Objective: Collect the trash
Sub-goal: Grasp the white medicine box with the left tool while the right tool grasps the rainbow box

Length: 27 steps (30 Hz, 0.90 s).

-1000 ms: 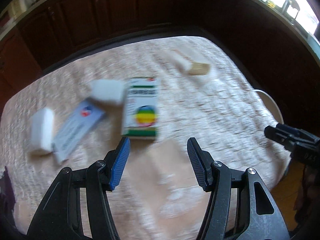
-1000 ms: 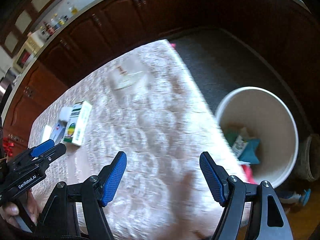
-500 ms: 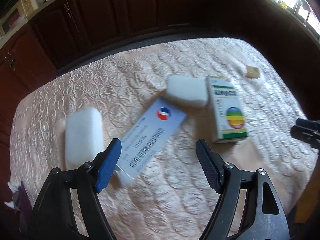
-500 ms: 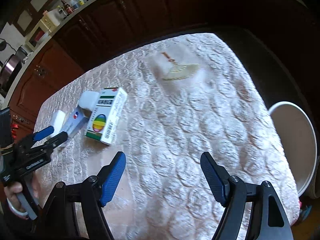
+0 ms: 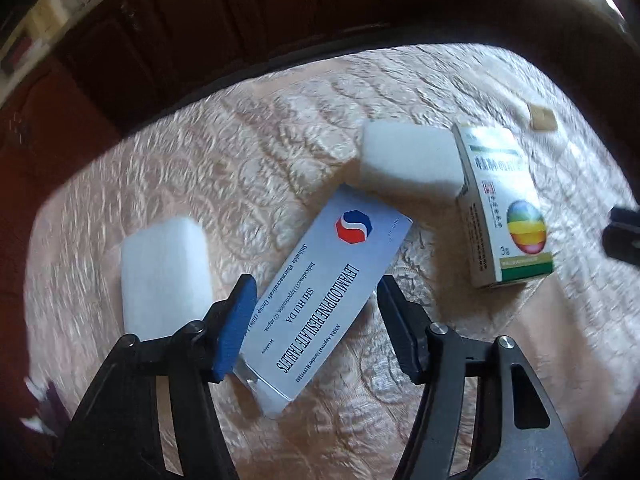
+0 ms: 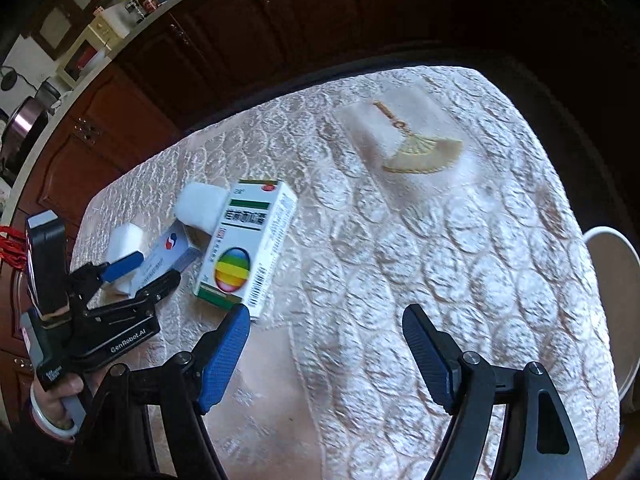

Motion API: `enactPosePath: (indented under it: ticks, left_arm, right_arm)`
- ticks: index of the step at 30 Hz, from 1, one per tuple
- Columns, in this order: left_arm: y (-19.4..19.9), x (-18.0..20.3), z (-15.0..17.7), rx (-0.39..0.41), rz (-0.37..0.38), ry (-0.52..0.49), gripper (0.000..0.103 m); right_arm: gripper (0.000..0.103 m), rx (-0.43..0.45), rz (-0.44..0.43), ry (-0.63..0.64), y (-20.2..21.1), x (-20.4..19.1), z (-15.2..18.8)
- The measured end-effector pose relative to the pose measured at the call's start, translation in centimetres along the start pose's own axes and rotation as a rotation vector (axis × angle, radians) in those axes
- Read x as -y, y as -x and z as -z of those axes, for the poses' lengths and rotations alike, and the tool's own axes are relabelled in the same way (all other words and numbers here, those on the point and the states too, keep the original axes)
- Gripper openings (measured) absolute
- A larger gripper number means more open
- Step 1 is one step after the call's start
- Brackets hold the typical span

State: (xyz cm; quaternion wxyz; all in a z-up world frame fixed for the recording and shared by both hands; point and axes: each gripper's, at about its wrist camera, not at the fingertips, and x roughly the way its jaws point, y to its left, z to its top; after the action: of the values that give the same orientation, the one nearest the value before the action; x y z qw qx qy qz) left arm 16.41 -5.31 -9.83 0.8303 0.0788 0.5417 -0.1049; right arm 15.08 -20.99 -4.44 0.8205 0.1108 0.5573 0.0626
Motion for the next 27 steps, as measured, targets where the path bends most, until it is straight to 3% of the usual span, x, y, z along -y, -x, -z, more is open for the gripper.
enactPosePath:
  ticks: [5, 8, 12, 13, 14, 16, 18, 21, 24, 26, 27]
  left_arm:
    - [1.8, -1.7, 0.9, -0.028, 0.022, 0.141, 0.032]
    - [2.2, -1.6, 1.1, -0.044, 0.050, 0.163, 0.029]
    - [2.0, -1.6, 1.7, -0.031, 0.059, 0.146, 0.031]
    - [2.0, -1.6, 1.8, -0.031, 0.055, 0.134, 0.041]
    - [1.9, -1.7, 1.8, -0.033, 0.056, 0.122, 0.057]
    - [2.2, -1.8, 2.0, -0.030, 0.080, 0.114, 0.065]
    - [1.9, -2.2, 2.2, -0.034, 0.090, 0.103, 0.065]
    - [1.0, -2.3, 2.5, -0.061, 0.078, 0.081, 0.065]
    - [-0.2, -1.6, 2.8, -0.084, 0.068, 0.070, 0.065]
    - [-0.3, -1.4, 2.9, -0.073, 0.046, 0.080, 0.062]
    - [-0.3, -1.4, 2.9, -0.070, 0.049, 0.097, 0.056]
  right_arm:
    - [0.076, -0.004, -0.034, 0.012, -1.7, -2.5, -1.5]
    - [0.076, -0.009, -0.022, 0.018, -3.6, -4.2, -2.6]
    - [0.076, -0.031, 0.006, 0.021, -6.6, -5.8, -3.8]
    - [0.076, -0.037, 0.016, 0.036, -7.3, -6.0, -3.9]
    - [0.076, -0.039, 0.017, 0.043, -7.5, -6.0, -3.9]
    - [0.063, -0.042, -0.002, 0.053, -7.4, -5.8, -3.7]
    - [0.056, -0.049, 0.019, 0.091, -6.4, -5.4, -3.4]
    - [0.056, -0.067, 0.072, 0.148, -5.1, -3.8, -2.7]
    - [0.056, -0.080, 0.040, 0.111, -4.7, -2.0, -2.5]
    - [0.062, -0.070, 0.020, 0.091, -4.4, -1.7, -2.4]
    - [0.072, -0.061, 0.013, 0.083, -4.3, -1.7, -2.4]
